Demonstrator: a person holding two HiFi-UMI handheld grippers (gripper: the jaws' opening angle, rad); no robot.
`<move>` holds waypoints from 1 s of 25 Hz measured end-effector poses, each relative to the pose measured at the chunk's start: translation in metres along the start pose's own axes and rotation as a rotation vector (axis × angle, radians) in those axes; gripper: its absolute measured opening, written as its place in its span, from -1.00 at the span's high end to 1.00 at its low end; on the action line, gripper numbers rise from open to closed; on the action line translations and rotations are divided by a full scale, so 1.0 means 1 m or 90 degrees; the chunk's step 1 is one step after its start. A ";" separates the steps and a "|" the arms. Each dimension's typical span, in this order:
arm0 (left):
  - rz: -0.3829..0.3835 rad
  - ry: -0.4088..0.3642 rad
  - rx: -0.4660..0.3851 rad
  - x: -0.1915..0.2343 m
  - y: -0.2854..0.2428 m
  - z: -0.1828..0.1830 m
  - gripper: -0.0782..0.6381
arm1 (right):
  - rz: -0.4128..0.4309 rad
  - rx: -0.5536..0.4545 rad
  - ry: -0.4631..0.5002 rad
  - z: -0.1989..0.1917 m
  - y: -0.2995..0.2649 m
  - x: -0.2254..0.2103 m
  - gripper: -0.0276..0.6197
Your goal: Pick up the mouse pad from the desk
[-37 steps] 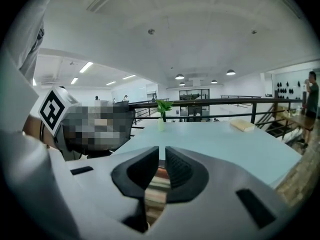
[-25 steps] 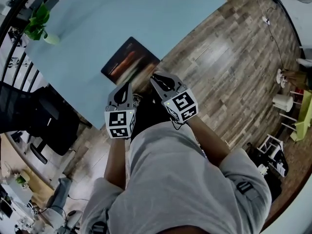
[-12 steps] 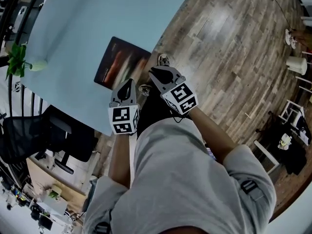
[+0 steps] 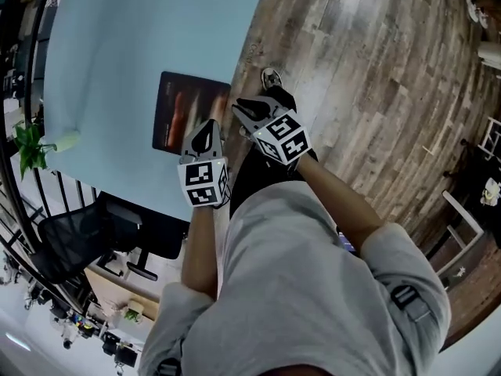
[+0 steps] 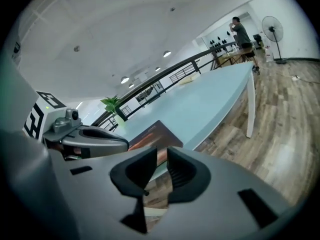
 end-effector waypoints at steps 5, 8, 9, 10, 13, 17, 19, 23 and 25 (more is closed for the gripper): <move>-0.004 -0.022 0.027 0.001 -0.021 0.003 0.75 | -0.002 -0.016 -0.092 -0.012 -0.017 -0.018 0.65; -0.003 -0.023 0.036 0.003 -0.027 0.004 0.75 | -0.001 -0.024 -0.144 -0.017 -0.024 -0.027 0.63; -0.003 -0.026 0.040 0.004 -0.028 0.004 0.75 | -0.001 -0.028 -0.160 -0.018 -0.026 -0.030 0.62; -0.003 -0.028 0.044 0.005 -0.029 0.003 0.75 | -0.001 -0.033 -0.175 -0.019 -0.028 -0.032 0.62; -0.005 -0.029 0.052 0.009 -0.033 0.002 0.75 | -0.007 -0.047 -0.211 -0.018 -0.033 -0.040 0.59; -0.007 -0.024 0.055 0.012 -0.034 -0.001 0.75 | -0.017 -0.053 -0.234 -0.017 -0.037 -0.044 0.57; -0.009 -0.022 0.055 0.011 -0.033 -0.001 0.75 | -0.019 -0.055 -0.249 -0.017 -0.039 -0.045 0.56; -0.010 -0.017 0.052 0.014 -0.030 -0.003 0.75 | -0.025 -0.058 -0.270 -0.016 -0.044 -0.046 0.56; -0.008 -0.011 0.052 0.016 -0.027 -0.006 0.75 | -0.034 -0.062 -0.279 -0.016 -0.045 -0.046 0.58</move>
Point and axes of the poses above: the fingertips, and each gripper's own axes: y backward along the fingers, x to its left, z out of its top, the point moved 3 cm from there along y, backward along the fingers, and after that the axes turned 10 degrees about z, right-handed, at the moved point
